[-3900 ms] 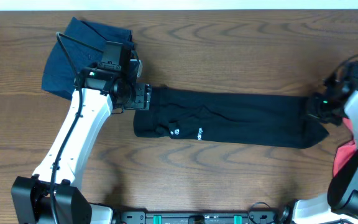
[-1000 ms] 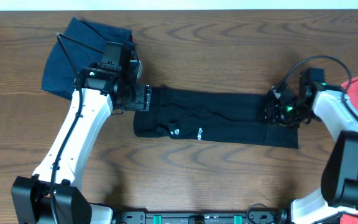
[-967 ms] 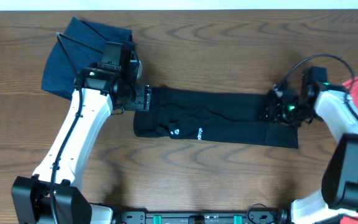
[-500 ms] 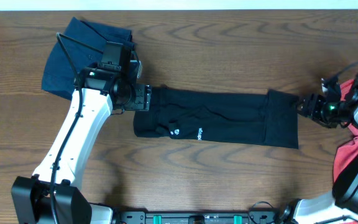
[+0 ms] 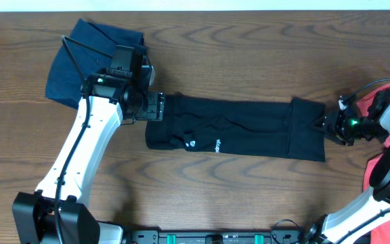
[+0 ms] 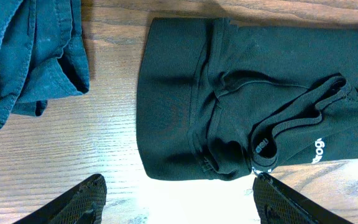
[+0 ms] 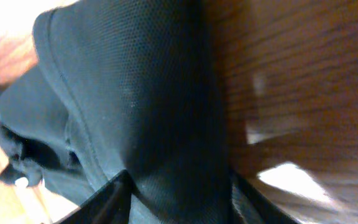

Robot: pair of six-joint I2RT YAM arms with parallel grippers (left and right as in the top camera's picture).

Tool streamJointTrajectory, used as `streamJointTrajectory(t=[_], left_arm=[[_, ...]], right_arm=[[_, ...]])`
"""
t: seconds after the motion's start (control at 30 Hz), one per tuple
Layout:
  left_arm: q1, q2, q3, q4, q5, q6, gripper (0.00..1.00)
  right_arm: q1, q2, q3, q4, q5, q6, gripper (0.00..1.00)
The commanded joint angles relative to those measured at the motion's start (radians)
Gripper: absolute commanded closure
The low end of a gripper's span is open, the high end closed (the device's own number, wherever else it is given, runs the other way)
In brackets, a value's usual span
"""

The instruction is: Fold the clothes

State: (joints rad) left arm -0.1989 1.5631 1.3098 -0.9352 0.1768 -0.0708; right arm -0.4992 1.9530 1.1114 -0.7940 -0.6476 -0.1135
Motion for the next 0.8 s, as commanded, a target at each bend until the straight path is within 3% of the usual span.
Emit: streamJointTrajectory(t=[0.0,0.07,0.1,0.2,0.53,0.77], left_arm=[[0.004,-0.011,0.018,-0.002,-0.005,0.010,0.23],[0.004,-0.011,0.018,-0.003,-0.005,0.010,0.23],[0.004,-0.011,0.018,-0.003,-0.005,0.010,0.23],[0.004,-0.011,0.018,-0.002,-0.005,0.010,0.23],[0.004,-0.011,0.018,-0.002,-0.005,0.010,0.23],[0.004,-0.011,0.018,-0.002,-0.005,0.010,0.23]], right_arm=[[0.003,0.019,0.000,-0.002,-0.011,-0.015,0.76],[-0.003,0.009,0.000,-0.001,-0.006,-0.014,0.94],[-0.006,0.001,0.001,-0.002,0.012,0.002,0.99],[-0.021,-0.030,0.008,-0.011,0.133,0.100,0.99],[-0.020,-0.218,0.014,-0.059,0.312,0.179,0.99],[0.086,-0.341,0.014,-0.137,0.397,0.230,0.99]])
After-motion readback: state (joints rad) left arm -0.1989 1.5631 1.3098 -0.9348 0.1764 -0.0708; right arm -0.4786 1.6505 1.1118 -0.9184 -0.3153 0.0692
